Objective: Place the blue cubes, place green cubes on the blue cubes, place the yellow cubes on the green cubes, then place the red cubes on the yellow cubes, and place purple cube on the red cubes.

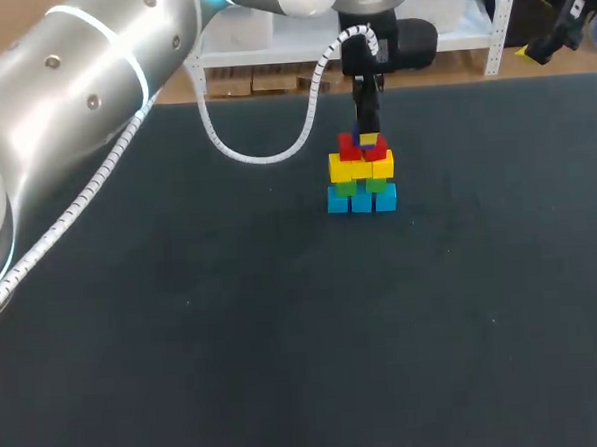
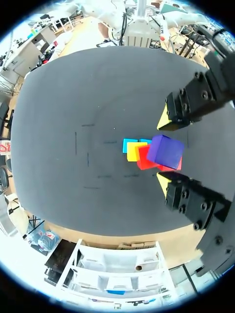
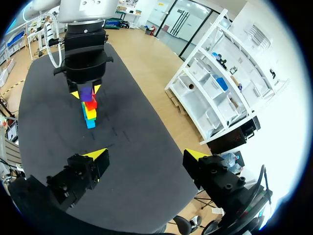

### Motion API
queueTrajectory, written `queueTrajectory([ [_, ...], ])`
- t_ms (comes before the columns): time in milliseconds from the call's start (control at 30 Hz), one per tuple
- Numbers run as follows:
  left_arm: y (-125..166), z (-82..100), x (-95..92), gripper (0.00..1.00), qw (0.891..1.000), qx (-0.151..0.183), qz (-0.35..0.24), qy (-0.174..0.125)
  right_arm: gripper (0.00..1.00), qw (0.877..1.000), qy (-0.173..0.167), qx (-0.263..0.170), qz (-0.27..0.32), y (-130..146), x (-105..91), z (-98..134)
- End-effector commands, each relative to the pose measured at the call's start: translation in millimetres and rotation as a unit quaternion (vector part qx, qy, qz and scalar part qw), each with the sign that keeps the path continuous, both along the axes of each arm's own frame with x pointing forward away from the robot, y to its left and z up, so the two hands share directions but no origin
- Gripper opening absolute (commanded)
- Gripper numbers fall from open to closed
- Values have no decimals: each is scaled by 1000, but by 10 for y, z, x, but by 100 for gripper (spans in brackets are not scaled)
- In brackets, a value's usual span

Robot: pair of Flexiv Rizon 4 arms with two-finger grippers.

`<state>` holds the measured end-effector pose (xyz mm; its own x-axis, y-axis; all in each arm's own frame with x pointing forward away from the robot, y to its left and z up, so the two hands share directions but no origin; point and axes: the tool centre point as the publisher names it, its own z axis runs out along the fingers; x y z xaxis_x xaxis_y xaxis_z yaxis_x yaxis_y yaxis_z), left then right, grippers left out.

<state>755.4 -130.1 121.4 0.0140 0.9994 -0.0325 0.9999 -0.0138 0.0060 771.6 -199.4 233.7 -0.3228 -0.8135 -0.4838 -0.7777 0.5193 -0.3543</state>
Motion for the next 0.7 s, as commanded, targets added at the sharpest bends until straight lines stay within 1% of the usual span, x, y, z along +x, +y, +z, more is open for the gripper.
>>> queueTrajectory([
  [33, -30, 21, 55, 66, 1000, 4, -1, 5, 100, 1000, -1, 0, -1, -2, -17, 0],
  [67, -29, 25, 52, 75, 1000, 4, -1, 5, 100, 1000, -1, 0, -1, -2, -17, 0],
  [100, -29, 30, 49, 91, 1000, 3, -1, 5, 100, 1000, -1, 0, -1, -2, -17, 0],
  [167, -30, 46, 37, 90, 1000, 1, -2, 3, 100, 1000, -1, 0, -1, -2, -17, 0],
  [200, -29, 59, 29, 100, 1000, 0, -4, 2, 100, 1000, -1, 0, -1, -2, -17, 0],
  [300, -19, 128, 2, 100, 1000, -11, -1, -5, 100, 1000, -1, 0, -1, -2, -17, 0],
  [433, 42, 263, -34, 100, 999, -24, 11, -23, 100, 1000, -1, 0, -1, -2, -17, 0],
  [533, 133, 378, -57, 100, 998, -36, 26, -39, 100, 1000, -1, 0, -1, -2, -17, 0],
  [633, 221, 492, -78, 100, 996, -58, 39, -54, 100, 1000, -1, 0, -1, -2, -17, 0],
  [700, 284, 546, -79, 100, 994, -65, 47, -73, 100, 1000, -1, 0, -1, -2, -17, 0],
])
